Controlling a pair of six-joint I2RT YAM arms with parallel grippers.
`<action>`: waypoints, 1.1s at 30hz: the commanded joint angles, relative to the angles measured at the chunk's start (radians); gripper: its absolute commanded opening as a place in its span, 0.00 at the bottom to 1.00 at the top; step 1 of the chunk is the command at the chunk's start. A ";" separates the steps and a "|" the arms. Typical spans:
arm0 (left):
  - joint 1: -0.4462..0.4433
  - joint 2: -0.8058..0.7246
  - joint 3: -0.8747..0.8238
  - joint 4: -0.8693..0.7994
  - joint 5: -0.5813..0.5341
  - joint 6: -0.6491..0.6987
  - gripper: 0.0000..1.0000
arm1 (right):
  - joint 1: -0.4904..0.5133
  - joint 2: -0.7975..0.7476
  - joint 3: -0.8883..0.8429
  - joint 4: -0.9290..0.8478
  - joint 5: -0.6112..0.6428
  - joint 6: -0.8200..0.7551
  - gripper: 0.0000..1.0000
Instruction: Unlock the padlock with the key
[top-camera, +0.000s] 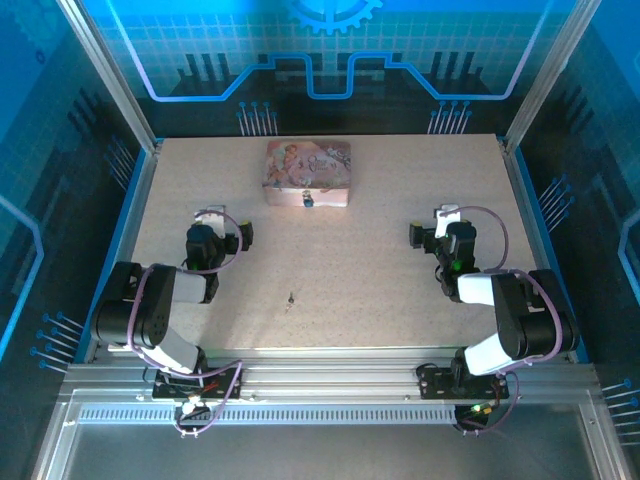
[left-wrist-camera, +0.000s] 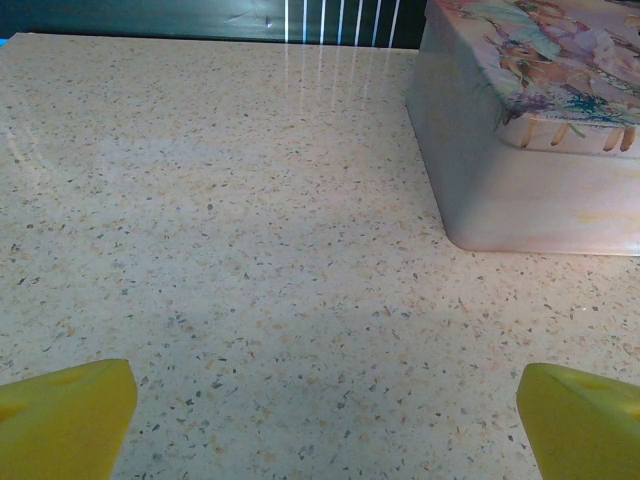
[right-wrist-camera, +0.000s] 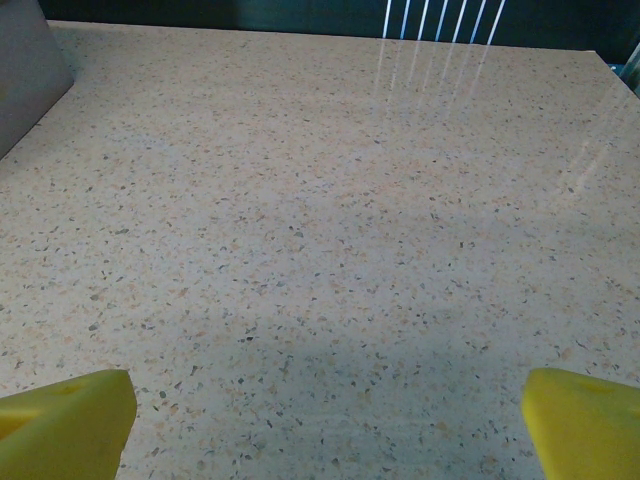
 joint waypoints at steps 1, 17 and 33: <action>0.011 -0.014 0.009 0.000 0.019 0.006 0.99 | -0.004 0.006 0.013 0.008 -0.003 -0.010 1.00; 0.002 -0.329 0.162 -0.641 0.047 -0.101 0.97 | -0.006 -0.144 0.243 -0.542 0.019 0.068 1.00; -0.330 -0.443 0.222 -1.267 0.136 -0.532 0.63 | 0.494 -0.108 0.463 -1.160 -0.083 0.406 0.80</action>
